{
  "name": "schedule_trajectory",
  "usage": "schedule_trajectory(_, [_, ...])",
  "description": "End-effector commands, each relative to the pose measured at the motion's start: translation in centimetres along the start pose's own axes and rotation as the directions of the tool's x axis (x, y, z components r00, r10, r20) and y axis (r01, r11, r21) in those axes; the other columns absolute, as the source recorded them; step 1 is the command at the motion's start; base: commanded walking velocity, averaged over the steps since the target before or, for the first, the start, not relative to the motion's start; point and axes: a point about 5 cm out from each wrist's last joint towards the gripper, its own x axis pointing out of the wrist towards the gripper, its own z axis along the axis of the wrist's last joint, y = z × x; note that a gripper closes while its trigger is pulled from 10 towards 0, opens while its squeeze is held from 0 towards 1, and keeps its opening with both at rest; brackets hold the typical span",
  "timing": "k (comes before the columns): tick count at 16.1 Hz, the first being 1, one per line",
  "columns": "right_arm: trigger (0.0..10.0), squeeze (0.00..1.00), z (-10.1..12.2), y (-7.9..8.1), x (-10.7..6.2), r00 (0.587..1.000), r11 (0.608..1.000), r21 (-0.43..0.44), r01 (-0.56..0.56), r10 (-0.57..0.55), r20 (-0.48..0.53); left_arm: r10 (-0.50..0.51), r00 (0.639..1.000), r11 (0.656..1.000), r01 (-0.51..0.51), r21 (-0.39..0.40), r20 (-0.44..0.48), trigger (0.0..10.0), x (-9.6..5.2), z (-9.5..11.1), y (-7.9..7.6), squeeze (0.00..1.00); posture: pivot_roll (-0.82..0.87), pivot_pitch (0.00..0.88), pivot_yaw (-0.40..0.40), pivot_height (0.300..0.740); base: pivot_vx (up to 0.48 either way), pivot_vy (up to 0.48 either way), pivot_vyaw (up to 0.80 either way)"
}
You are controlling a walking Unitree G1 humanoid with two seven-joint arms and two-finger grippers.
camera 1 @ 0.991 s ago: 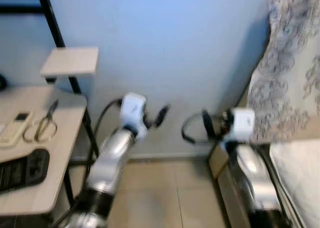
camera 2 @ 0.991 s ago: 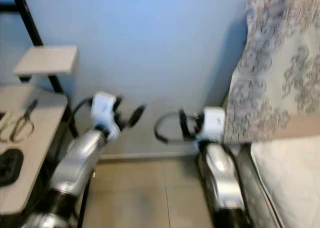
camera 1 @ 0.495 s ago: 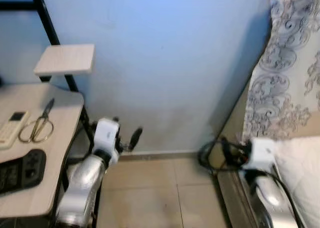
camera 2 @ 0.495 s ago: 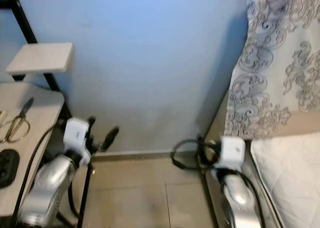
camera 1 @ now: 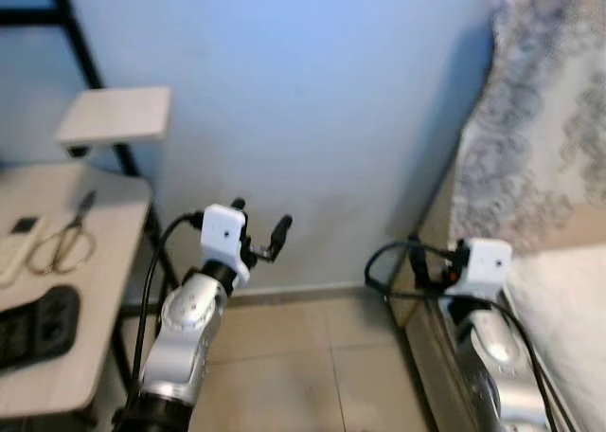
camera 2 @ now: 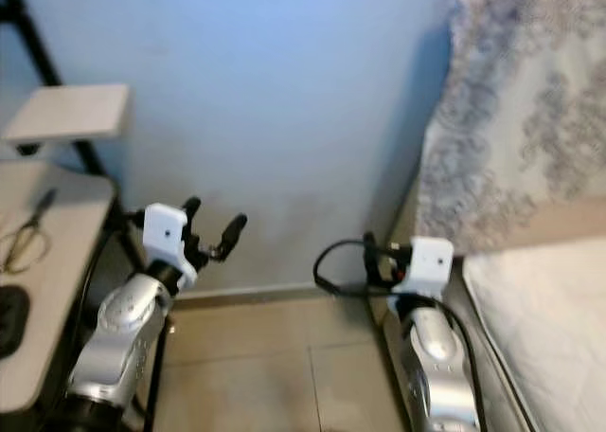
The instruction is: Clean up the room
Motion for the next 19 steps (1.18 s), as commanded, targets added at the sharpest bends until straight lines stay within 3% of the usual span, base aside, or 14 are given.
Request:
schedule_trajectory(1, [10.0,0.00,-0.1,-0.3,0.2,1.000,1.000,-0.006,0.004,-0.004,-0.016,-0.018,1.000,1.000,0.018,0.012,-0.001,10.0,0.5,0.2,-0.2,0.00,-0.07,0.000,0.000,0.740,0.000,0.000,-0.57])
schedule_trajectory(4, [10.0,0.00,0.2,-0.5,0.5,0.999,0.998,-0.036,0.046,-0.046,-0.008,-0.014,1.000,1.000,0.014,-0.001,-0.014,10.0,0.8,0.2,-0.2,0.00,-0.08,0.000,0.013,0.740,0.000,0.000,-0.57])
schedule_trajectory(6, [10.0,0.00,0.8,-1.2,0.1,0.994,0.995,0.002,0.100,-0.100,0.031,0.169,0.981,0.975,-0.181,-0.130,-0.095,10.0,-1.0,-1.5,2.4,0.00,-0.09,0.000,0.017,0.740,0.000,0.000,-0.62])
schedule_trajectory(9, [10.0,0.00,-0.5,-2.0,-1.4,0.995,0.994,0.020,0.103,-0.103,-0.006,0.268,0.954,0.952,-0.284,-0.113,-0.136,10.0,-3.1,-2.3,4.1,0.00,-0.08,0.000,0.014,0.740,0.000,0.000,-0.63])
schedule_trajectory(10, [10.0,0.00,-1.1,-2.7,-1.7,0.989,0.988,0.056,0.143,-0.142,-0.033,0.274,0.953,0.949,-0.290,-0.128,-0.127,10.0,-2.7,-2.0,3.9,0.00,-0.07,0.000,0.009,0.740,0.000,0.000,-0.64])
schedule_trajectory(12, [10.0,0.00,-1.2,-2.9,-1.4,0.987,0.985,0.070,0.159,-0.157,-0.040,0.253,0.961,0.954,-0.267,-0.138,-0.114,10.0,-1.7,-1.6,3.4,0.00,-0.07,0.000,0.008,0.740,0.000,0.000,-0.64])
schedule_trajectory(16, [10.0,0.00,-0.2,-2.4,-0.5,0.993,0.992,0.040,0.122,-0.122,-0.005,0.046,0.998,0.998,-0.048,-0.040,-0.039,10.0,-0.1,-0.1,0.7,0.00,-0.08,0.000,0.011,0.740,0.000,0.118,-0.64])
schedule_trajectory(19, [10.0,0.00,0.1,-2.3,-0.3,0.993,0.993,0.026,0.114,-0.114,0.010,-0.002,0.999,1.000,0.001,-0.012,-0.040,10.0,0.7,0.1,0.3,0.00,-0.08,0.000,0.017,0.740,0.000,0.320,-0.64])
